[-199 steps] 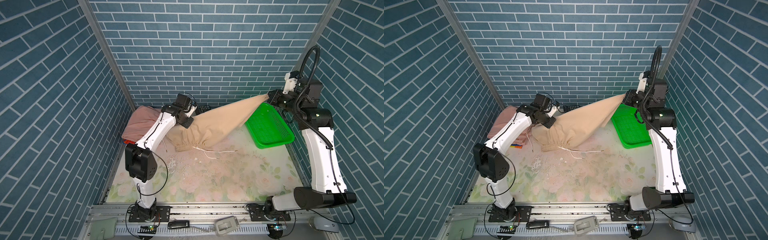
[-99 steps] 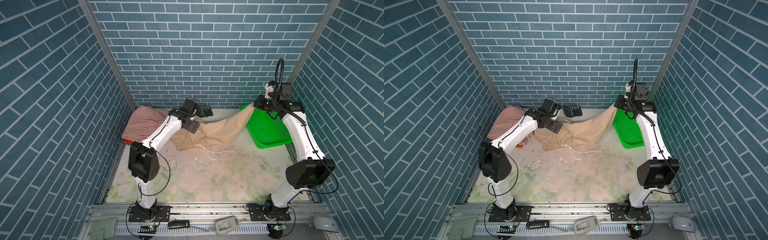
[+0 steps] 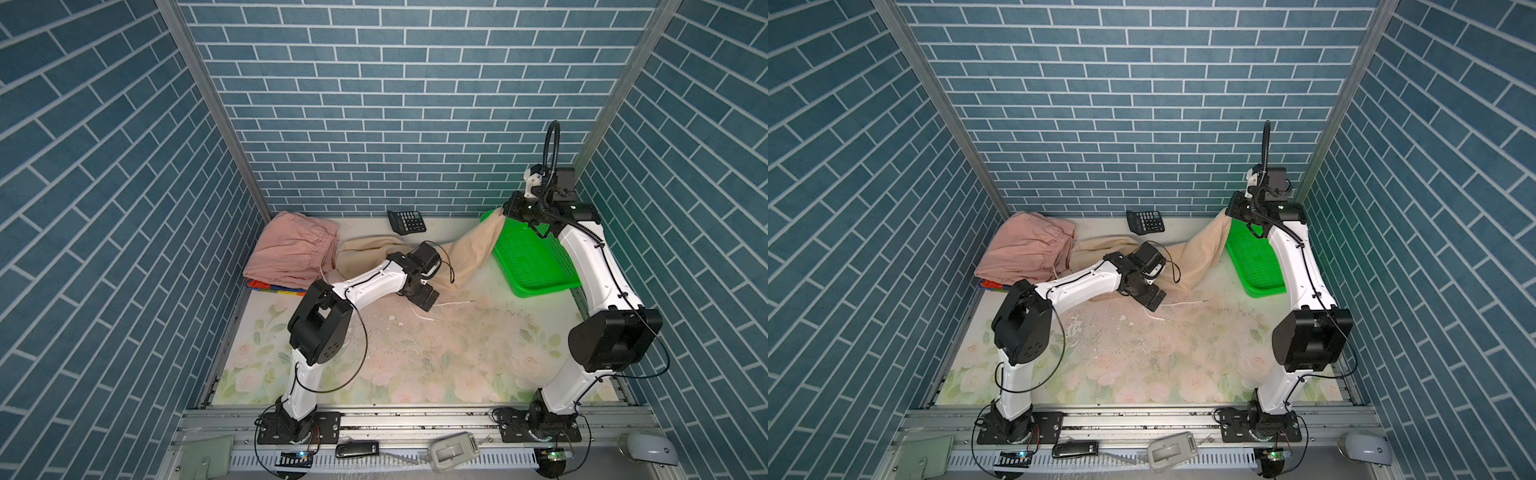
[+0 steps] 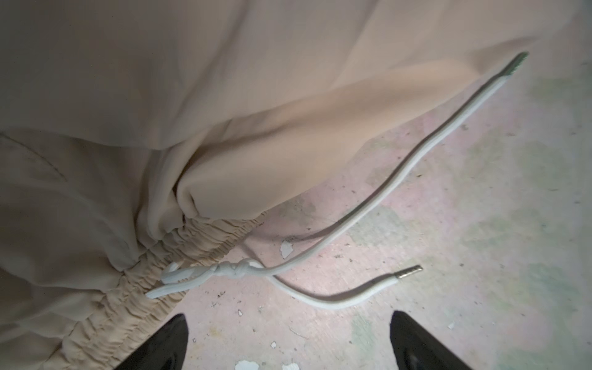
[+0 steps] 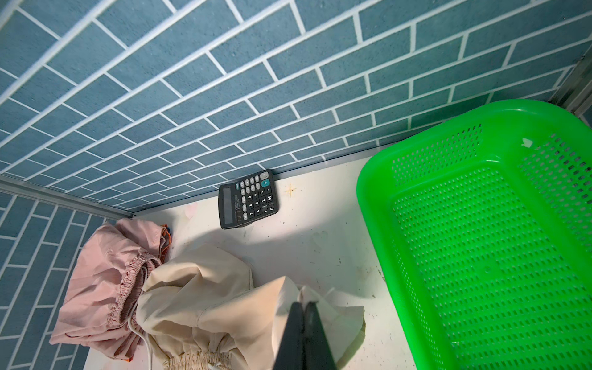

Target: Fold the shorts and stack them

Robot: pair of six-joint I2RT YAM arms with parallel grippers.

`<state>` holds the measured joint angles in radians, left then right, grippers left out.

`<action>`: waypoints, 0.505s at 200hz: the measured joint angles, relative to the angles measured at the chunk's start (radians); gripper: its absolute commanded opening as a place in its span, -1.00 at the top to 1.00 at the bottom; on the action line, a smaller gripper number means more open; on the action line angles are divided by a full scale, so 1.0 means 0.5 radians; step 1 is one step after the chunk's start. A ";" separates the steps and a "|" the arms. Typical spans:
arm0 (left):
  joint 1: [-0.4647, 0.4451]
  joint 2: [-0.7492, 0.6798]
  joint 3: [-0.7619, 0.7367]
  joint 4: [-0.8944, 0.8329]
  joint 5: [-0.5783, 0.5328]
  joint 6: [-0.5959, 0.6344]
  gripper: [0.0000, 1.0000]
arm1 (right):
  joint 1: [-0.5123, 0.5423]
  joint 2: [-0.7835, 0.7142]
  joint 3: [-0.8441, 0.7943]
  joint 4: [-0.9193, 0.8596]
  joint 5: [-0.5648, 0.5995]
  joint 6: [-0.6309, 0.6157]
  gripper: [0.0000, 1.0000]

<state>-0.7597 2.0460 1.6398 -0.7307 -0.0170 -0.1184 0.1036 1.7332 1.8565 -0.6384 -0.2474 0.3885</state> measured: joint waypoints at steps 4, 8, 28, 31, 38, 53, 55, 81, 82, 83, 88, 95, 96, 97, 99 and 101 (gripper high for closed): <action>0.001 0.022 0.024 -0.001 -0.011 -0.004 -0.99 | 0.000 0.000 -0.008 0.005 -0.004 0.000 1.00; 0.002 0.046 0.056 0.001 -0.020 -0.008 -0.99 | 0.000 0.000 -0.017 0.009 -0.006 0.000 1.00; 0.014 0.148 0.220 0.023 -0.029 -0.011 -0.98 | -0.008 -0.002 -0.067 0.029 -0.023 0.000 1.00; 0.015 0.162 0.243 0.027 -0.026 -0.011 -0.95 | -0.009 -0.002 -0.073 0.031 -0.025 0.000 1.00; 0.019 0.201 0.290 0.037 -0.019 -0.011 -0.89 | -0.011 -0.002 -0.089 0.037 -0.029 0.000 1.00; 0.027 0.291 0.381 0.034 -0.012 -0.004 -0.74 | -0.021 -0.002 -0.105 0.040 -0.039 0.000 1.00; 0.027 0.307 0.394 0.033 -0.012 -0.005 -0.72 | -0.022 -0.003 -0.107 0.041 -0.040 0.000 1.00; 0.041 0.479 0.501 -0.030 0.007 0.005 -0.35 | -0.046 -0.008 -0.109 0.053 -0.053 0.000 1.00; 0.042 0.481 0.502 -0.032 0.007 0.001 -0.33 | -0.048 -0.009 -0.109 0.053 -0.054 0.000 1.00; 0.042 0.484 0.503 -0.034 0.007 -0.002 -0.31 | -0.050 -0.010 -0.109 0.053 -0.054 0.000 1.00; 0.045 0.503 0.504 -0.052 0.008 0.011 -0.21 | -0.053 -0.011 -0.109 0.054 -0.056 0.000 1.00; 0.049 0.516 0.504 -0.074 0.008 0.018 -0.06 | -0.062 -0.014 -0.109 0.056 -0.059 0.000 1.00; 0.050 0.518 0.504 -0.080 0.010 0.012 -0.03 | -0.063 -0.015 -0.109 0.057 -0.060 0.000 1.00; 0.050 0.520 0.504 -0.082 0.011 0.018 0.00 | -0.064 -0.015 -0.109 0.057 -0.060 0.000 1.00; 0.051 0.522 0.503 -0.089 0.010 0.037 0.06 | -0.066 -0.016 -0.109 0.059 -0.060 0.000 1.00; 0.052 0.522 0.503 -0.097 0.012 0.032 0.11 | -0.068 -0.017 -0.109 0.060 -0.061 0.000 1.00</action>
<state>-0.7338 2.3070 1.8912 -0.7792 -0.0109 -0.1024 0.0696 1.7248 1.8019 -0.6083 -0.2779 0.3885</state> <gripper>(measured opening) 0.591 0.041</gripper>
